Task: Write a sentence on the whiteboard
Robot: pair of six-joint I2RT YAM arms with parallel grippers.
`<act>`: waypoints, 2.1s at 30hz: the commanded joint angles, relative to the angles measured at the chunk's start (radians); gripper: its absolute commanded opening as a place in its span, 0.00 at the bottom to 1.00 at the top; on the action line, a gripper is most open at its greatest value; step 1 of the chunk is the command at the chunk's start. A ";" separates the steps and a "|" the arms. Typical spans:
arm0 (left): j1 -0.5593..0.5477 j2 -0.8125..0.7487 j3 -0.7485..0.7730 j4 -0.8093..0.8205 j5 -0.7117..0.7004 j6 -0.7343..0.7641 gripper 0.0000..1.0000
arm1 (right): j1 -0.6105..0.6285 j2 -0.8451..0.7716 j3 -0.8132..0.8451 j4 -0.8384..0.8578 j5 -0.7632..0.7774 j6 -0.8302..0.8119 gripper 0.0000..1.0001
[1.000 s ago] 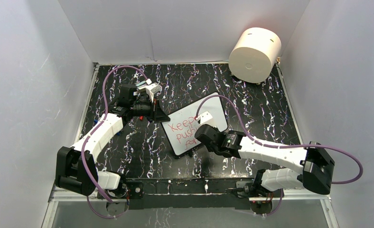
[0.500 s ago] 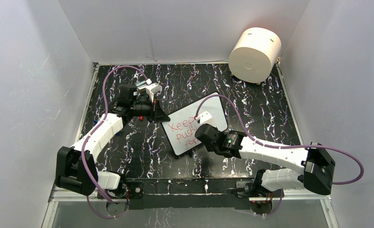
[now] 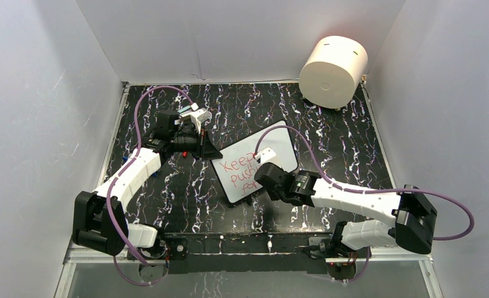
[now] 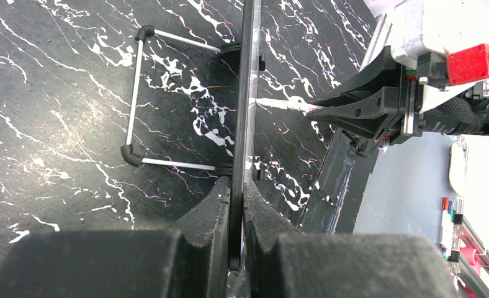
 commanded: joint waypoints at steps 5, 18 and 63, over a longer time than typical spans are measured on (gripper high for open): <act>-0.007 0.045 -0.013 -0.071 -0.132 0.027 0.00 | -0.006 0.016 -0.020 -0.013 0.007 0.017 0.00; -0.006 0.047 -0.013 -0.071 -0.129 0.028 0.00 | -0.009 -0.002 -0.017 0.022 0.085 0.021 0.00; -0.006 0.045 -0.013 -0.074 -0.137 0.030 0.00 | -0.024 -0.004 -0.048 0.004 0.045 0.041 0.00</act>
